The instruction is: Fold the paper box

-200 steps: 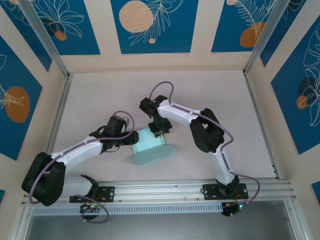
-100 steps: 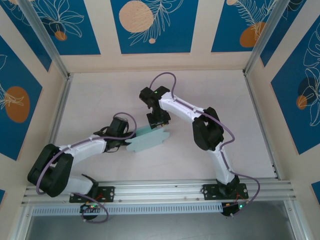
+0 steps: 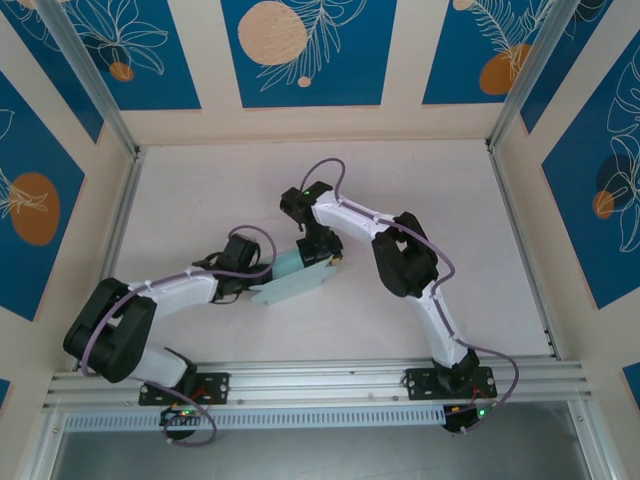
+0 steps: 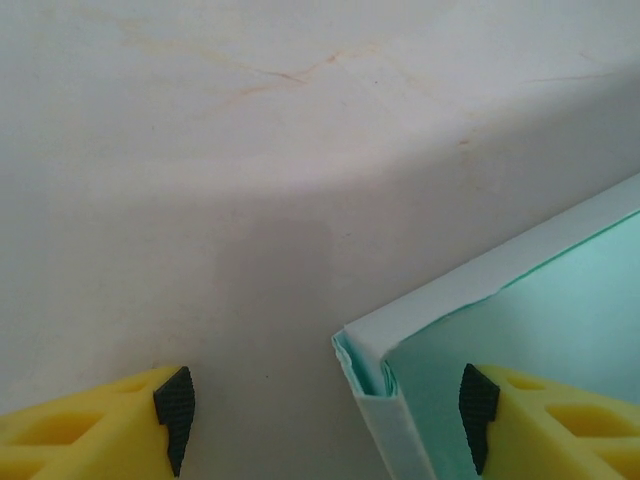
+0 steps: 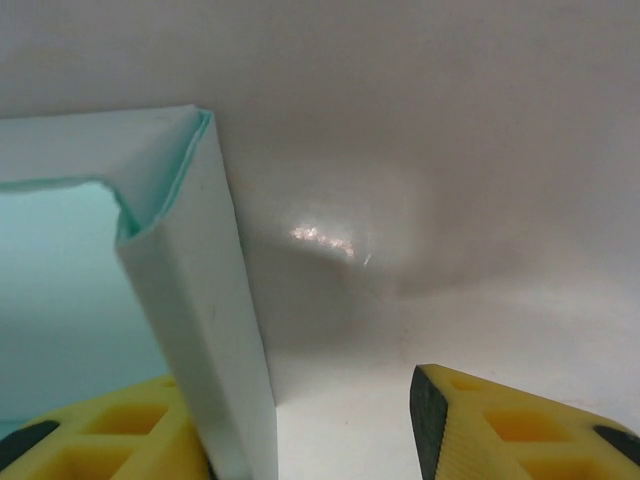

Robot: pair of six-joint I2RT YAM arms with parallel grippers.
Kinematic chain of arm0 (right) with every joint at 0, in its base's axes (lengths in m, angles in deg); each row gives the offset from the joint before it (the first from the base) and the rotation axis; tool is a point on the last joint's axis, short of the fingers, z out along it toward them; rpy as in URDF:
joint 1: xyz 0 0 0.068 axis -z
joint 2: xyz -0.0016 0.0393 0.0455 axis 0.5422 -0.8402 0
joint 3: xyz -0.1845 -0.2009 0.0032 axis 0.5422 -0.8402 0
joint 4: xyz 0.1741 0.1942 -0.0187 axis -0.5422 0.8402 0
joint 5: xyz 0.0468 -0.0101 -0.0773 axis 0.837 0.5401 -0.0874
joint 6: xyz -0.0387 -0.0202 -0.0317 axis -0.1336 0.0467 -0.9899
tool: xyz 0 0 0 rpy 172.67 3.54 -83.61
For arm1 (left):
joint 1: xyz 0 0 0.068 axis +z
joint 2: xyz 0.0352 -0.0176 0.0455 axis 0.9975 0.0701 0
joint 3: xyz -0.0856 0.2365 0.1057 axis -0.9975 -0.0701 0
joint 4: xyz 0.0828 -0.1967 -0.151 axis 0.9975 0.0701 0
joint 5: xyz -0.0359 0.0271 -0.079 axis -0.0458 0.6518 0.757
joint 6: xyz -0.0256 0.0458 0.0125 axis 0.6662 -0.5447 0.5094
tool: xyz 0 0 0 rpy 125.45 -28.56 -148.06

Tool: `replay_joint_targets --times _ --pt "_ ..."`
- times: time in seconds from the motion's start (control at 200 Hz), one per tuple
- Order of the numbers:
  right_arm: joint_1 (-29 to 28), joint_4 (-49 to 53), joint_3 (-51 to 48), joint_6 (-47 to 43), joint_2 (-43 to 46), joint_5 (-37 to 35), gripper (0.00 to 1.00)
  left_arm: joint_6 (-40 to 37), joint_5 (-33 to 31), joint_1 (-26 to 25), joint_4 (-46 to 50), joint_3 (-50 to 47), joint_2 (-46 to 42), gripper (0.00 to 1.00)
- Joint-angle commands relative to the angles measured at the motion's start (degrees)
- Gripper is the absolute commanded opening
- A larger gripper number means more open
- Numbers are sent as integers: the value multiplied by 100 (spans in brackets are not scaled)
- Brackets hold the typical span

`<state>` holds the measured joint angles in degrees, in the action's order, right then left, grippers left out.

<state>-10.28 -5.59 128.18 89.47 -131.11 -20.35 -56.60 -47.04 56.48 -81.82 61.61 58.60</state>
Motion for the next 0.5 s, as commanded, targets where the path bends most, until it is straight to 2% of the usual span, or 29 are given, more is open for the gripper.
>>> replay_joint_targets --times 0.0,0.105,0.35,0.495 --pt "14 215 121 -22 -226 -409 51 -103 -216 -9 45 152 132 72" --pt "18 339 200 -12 -393 -729 50 -98 -273 -12 59 158 163 72" --pt "-13 511 40 75 -619 -1216 37 -76 -409 -5 107 188 295 72" --pt "-7 744 12 168 -795 -1547 22 -60 -525 -10 197 239 364 72"
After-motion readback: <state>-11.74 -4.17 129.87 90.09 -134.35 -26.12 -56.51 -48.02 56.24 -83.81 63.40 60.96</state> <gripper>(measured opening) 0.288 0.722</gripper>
